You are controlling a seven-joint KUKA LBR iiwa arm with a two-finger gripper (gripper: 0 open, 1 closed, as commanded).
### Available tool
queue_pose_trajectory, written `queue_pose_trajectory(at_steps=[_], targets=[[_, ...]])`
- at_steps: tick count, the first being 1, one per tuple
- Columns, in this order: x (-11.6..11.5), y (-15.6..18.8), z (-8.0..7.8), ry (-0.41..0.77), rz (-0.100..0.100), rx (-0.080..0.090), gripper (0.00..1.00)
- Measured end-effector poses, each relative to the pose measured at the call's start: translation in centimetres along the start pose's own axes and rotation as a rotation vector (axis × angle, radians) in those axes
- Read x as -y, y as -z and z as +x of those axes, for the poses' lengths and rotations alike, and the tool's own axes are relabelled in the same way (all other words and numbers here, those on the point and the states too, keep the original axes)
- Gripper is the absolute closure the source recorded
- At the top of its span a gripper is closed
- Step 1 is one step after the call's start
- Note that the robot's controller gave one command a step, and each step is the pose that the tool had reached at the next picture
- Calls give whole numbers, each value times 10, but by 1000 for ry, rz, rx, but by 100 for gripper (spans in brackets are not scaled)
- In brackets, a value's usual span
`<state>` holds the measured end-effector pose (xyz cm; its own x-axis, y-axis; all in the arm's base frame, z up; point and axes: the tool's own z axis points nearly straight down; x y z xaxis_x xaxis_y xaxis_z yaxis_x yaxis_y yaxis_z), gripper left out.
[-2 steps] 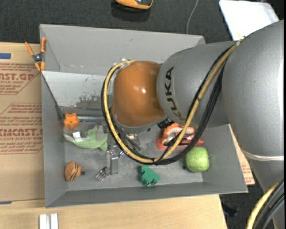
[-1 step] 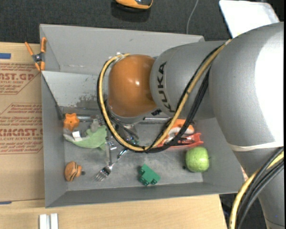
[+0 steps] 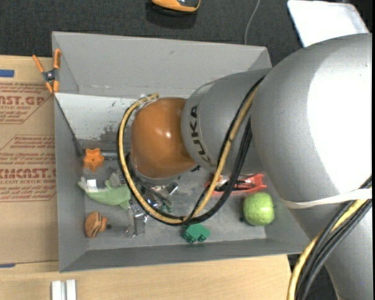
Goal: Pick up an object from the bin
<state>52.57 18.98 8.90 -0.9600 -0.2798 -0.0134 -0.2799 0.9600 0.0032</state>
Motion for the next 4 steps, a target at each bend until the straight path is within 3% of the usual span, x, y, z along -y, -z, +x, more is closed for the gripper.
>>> queue_pose_trajectory(at_steps=[1, 4], targets=[[16, -12, -3, 481, 0, 14, 100], [16, -12, -3, 481, 0, 14, 100]])
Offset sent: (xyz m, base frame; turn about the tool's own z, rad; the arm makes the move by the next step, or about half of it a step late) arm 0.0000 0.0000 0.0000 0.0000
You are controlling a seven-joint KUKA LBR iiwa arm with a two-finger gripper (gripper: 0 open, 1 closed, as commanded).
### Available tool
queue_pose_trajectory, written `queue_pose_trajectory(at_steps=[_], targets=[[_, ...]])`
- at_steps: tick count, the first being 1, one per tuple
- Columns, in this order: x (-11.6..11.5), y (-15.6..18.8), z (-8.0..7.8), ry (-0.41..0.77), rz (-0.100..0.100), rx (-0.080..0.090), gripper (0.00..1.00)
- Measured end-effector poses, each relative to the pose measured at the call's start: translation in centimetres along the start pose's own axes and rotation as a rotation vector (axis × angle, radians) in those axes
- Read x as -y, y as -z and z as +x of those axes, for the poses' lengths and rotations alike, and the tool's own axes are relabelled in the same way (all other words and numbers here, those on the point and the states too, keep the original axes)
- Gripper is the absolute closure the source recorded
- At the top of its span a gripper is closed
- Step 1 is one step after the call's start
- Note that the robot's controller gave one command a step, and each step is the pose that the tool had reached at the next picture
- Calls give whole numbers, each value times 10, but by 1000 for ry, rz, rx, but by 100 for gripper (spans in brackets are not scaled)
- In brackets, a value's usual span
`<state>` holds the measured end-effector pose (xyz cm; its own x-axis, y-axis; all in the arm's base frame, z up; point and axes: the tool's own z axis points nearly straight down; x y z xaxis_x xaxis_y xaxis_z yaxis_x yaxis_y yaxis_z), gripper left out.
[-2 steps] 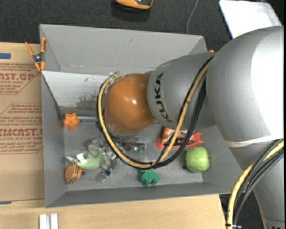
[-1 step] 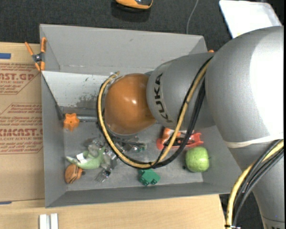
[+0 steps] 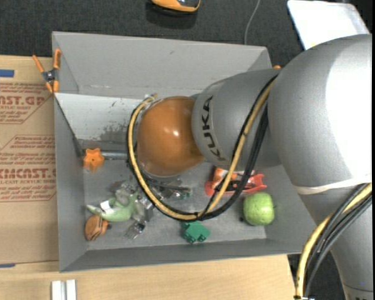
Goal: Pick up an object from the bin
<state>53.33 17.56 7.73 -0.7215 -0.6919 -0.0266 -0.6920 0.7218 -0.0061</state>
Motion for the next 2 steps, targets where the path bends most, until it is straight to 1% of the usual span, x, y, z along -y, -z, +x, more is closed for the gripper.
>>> queue_pose_trajectory(at_steps=[2], targets=[[0, 0, 0, 0, 0, 0, 100]])
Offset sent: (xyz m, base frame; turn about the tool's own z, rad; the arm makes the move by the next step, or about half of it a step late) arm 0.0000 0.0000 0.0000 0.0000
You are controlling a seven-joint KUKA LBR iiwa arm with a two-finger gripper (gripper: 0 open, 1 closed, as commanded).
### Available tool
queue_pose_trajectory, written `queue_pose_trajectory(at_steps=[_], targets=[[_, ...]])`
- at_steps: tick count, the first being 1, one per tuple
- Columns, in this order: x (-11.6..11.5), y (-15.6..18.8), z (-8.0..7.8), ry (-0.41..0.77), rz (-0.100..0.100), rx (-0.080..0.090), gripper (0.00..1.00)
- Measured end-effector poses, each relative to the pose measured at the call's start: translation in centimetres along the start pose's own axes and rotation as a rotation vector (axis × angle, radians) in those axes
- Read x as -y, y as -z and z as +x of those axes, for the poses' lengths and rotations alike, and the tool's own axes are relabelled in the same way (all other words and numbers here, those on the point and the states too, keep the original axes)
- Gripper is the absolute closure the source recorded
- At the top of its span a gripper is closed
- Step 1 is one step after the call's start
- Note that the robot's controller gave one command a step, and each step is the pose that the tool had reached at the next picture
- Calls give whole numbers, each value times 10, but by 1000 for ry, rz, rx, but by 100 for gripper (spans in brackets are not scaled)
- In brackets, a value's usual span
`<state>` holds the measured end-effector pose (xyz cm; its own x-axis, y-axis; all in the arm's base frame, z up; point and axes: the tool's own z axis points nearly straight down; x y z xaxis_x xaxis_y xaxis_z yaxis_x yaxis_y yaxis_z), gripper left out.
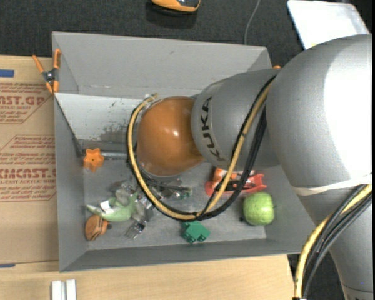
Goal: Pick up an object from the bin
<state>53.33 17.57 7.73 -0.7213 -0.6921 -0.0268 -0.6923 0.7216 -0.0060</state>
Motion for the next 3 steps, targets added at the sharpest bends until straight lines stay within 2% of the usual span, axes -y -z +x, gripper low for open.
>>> queue_pose_trajectory(at_steps=[3], targets=[[0, 0, 0, 0, 0, 0, 100]])
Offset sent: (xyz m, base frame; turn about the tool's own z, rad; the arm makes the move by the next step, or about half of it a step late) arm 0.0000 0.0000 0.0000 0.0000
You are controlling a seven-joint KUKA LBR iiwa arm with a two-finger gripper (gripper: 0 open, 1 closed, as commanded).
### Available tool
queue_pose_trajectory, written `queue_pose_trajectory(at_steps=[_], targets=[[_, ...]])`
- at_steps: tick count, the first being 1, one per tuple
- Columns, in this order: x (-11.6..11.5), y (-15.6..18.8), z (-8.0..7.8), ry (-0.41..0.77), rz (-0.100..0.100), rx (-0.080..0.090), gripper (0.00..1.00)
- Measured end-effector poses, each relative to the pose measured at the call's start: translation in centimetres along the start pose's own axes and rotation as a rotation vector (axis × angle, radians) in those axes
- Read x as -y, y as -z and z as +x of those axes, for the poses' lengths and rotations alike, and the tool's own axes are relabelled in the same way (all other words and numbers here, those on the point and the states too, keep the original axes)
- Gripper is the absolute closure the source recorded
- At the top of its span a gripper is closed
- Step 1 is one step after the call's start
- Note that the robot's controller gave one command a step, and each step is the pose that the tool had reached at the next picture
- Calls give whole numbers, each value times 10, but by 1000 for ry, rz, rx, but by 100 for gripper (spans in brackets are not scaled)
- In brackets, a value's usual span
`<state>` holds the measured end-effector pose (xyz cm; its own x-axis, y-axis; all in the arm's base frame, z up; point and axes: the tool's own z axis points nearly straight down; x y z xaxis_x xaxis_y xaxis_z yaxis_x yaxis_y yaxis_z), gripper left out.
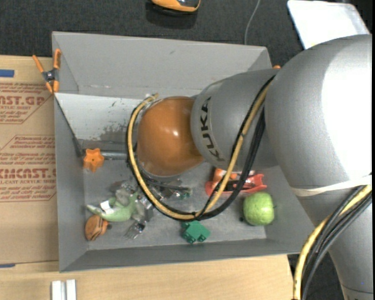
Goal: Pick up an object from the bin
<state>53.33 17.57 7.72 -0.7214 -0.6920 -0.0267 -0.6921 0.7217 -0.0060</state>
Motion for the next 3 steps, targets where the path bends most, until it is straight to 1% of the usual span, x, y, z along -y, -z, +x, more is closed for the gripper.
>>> queue_pose_trajectory(at_steps=[3], targets=[[0, 0, 0, 0, 0, 0, 100]])
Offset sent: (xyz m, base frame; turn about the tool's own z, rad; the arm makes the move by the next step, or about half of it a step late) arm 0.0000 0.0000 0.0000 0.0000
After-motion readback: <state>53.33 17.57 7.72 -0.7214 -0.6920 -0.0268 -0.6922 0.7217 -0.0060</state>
